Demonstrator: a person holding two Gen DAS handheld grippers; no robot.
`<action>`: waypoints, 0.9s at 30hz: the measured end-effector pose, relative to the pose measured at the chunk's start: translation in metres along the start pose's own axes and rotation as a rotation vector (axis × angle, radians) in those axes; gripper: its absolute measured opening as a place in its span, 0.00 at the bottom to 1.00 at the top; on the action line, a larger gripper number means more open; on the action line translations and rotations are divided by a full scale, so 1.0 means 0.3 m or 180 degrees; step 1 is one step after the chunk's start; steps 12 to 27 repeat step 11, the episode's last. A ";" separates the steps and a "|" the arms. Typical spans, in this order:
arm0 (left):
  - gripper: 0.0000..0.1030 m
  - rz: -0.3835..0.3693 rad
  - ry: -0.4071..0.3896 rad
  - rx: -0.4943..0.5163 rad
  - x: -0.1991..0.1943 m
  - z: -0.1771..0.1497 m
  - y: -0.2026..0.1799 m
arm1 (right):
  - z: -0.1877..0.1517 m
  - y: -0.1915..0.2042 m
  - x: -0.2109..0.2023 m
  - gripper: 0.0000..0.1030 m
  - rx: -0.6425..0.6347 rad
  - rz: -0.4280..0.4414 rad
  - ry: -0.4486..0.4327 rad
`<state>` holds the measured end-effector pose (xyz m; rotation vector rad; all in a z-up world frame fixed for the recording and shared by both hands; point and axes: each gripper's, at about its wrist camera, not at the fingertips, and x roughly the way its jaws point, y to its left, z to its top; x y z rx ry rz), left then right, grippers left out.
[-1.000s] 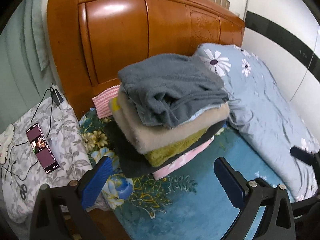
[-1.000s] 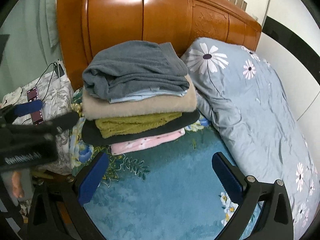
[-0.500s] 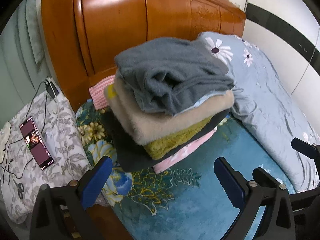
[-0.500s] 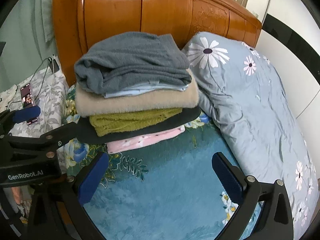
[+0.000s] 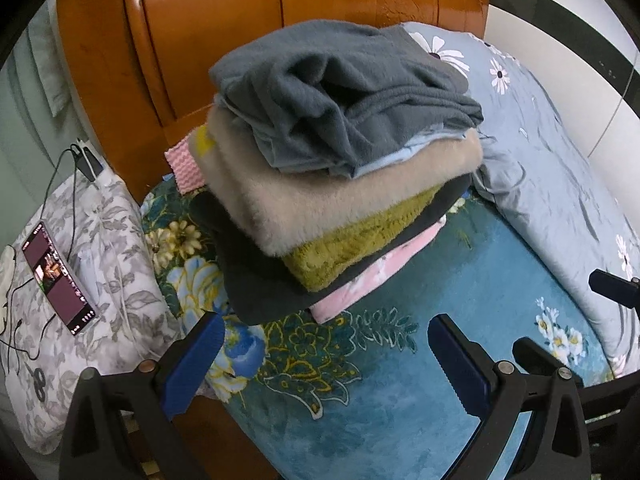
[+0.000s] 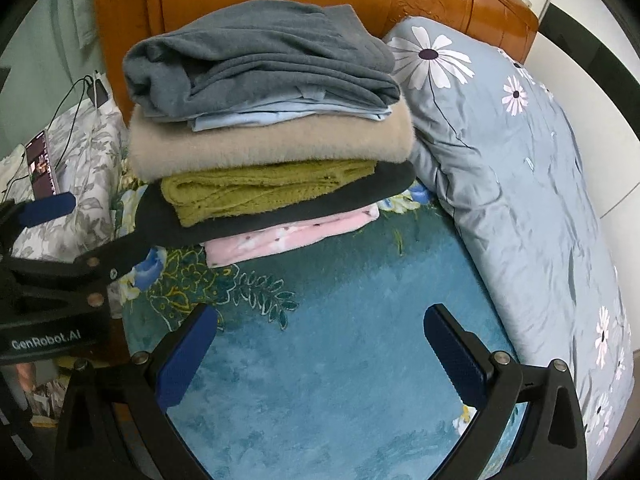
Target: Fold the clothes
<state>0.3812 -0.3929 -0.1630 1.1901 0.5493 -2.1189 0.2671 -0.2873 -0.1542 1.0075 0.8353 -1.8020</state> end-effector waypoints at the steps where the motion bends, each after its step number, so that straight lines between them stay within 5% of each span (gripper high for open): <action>1: 1.00 0.0000 -0.0001 0.0006 0.002 -0.002 -0.002 | -0.002 -0.005 0.002 1.00 0.0019 -0.0003 0.0018; 27: 1.00 -0.0070 -0.0093 0.0053 -0.007 0.003 -0.027 | -0.008 -0.022 0.004 1.00 0.0078 -0.0012 0.0098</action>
